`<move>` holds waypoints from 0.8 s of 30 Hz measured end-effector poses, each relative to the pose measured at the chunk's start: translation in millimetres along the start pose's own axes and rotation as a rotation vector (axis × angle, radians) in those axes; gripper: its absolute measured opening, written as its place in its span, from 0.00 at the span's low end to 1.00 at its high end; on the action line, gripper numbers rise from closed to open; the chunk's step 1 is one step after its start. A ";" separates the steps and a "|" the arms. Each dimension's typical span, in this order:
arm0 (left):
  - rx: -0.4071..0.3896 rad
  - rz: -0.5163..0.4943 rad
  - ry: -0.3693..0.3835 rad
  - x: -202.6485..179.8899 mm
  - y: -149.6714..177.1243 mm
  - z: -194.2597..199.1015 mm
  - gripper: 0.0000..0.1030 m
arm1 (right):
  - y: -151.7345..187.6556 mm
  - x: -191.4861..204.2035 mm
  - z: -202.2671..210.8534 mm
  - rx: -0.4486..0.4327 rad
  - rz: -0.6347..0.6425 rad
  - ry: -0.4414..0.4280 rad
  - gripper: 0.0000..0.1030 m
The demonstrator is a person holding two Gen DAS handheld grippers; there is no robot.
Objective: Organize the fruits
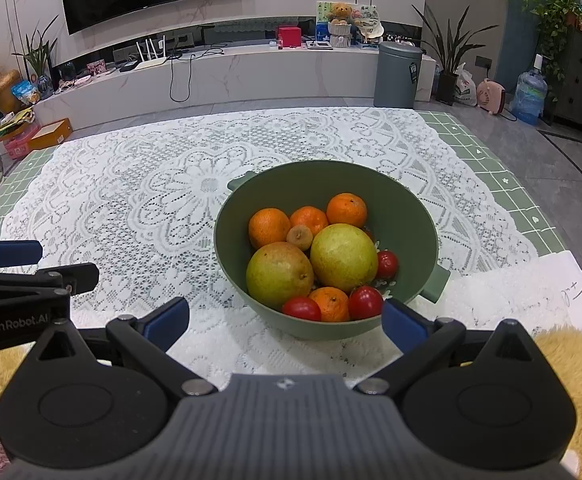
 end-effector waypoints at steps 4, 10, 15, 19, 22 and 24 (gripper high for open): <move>-0.001 -0.001 0.000 0.1 0.0 0.1 0.72 | 0.8 0.6 -0.4 0.003 0.001 0.000 0.96; 0.000 -0.001 0.000 0.1 -0.1 0.2 0.72 | 1.2 0.4 -1.4 0.004 0.004 -0.001 0.96; -0.001 -0.001 0.000 0.1 -0.1 0.4 0.72 | 1.1 1.6 -2.7 0.010 0.008 -0.001 0.96; 0.000 0.000 0.001 0.1 -0.2 0.5 0.72 | 1.3 1.9 -2.8 0.013 0.009 -0.002 0.96; 0.000 -0.002 0.001 0.1 -0.3 0.5 0.72 | 0.5 3.3 -2.6 0.015 0.012 -0.003 0.96; 0.000 0.000 0.002 0.1 -0.3 0.5 0.72 | 0.8 2.9 -2.8 0.017 0.014 -0.004 0.96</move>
Point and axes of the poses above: each gripper's, at about its wrist camera, not at the fingertips, and z roughly against the way its jaws point, x to its left, y to its underside, the point moved 3 cm from there along -z, roughly the way its jaws point, and after that the axes turned 10 degrees about -z, right-handed, at the moved point
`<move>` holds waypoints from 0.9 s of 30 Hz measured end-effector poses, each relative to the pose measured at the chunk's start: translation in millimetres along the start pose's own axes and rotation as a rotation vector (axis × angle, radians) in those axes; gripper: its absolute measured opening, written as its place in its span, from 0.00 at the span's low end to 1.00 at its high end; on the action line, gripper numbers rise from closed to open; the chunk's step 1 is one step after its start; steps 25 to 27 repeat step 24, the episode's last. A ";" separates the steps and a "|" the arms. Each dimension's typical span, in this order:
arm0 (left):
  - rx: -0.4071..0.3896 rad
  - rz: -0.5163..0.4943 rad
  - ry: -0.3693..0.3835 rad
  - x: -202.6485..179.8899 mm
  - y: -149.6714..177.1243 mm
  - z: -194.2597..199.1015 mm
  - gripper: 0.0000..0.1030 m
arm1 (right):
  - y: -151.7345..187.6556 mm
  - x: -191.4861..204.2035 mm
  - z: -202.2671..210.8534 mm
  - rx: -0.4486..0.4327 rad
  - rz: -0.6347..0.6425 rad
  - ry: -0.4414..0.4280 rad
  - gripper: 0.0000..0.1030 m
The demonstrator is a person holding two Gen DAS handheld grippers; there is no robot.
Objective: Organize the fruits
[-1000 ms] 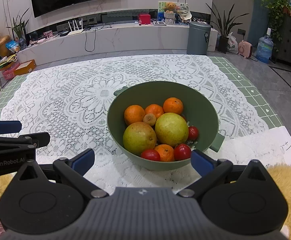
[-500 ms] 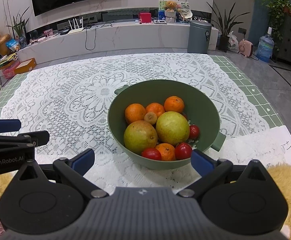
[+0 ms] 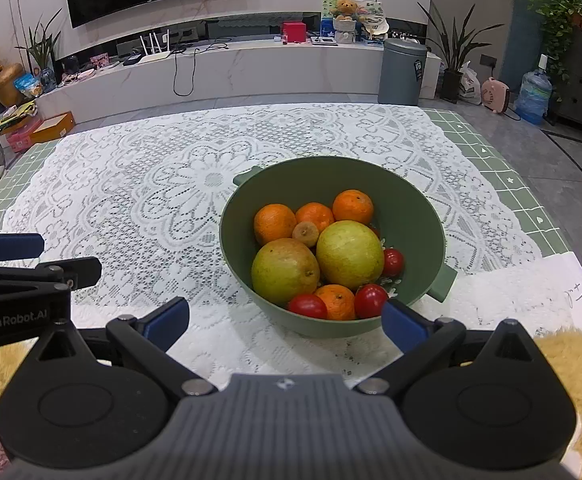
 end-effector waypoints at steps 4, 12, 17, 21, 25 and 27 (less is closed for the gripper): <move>0.000 0.000 -0.001 0.1 0.0 0.1 0.72 | 0.4 0.1 -0.6 0.006 0.002 -0.001 0.96; -0.001 0.002 0.001 0.5 0.1 0.6 0.72 | 1.4 1.2 -2.6 0.019 0.007 -0.006 0.96; -0.002 0.003 0.002 -0.3 -0.5 0.7 0.72 | 2.2 3.2 -3.3 0.027 0.013 -0.011 0.96; -0.006 0.005 0.005 0.1 -1.0 1.2 0.72 | 2.9 5.5 -4.4 0.034 0.017 -0.015 0.96; -0.015 0.013 0.005 0.9 -2.9 3.4 0.72 | 3.7 7.2 -5.6 0.040 0.022 -0.019 0.96; -0.015 0.013 0.005 0.9 -2.9 3.4 0.72 | 3.7 7.2 -5.6 0.040 0.022 -0.019 0.96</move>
Point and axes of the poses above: each gripper's, at about its wrist camera, not at the fingertips, and z roughly against the way its jaws point, x to its left, y to its underside, the point moved 3 cm from there along -z, roughly the way its jaws point, and after that the axes turned 10 degrees about -z, right-handed, at the moved point
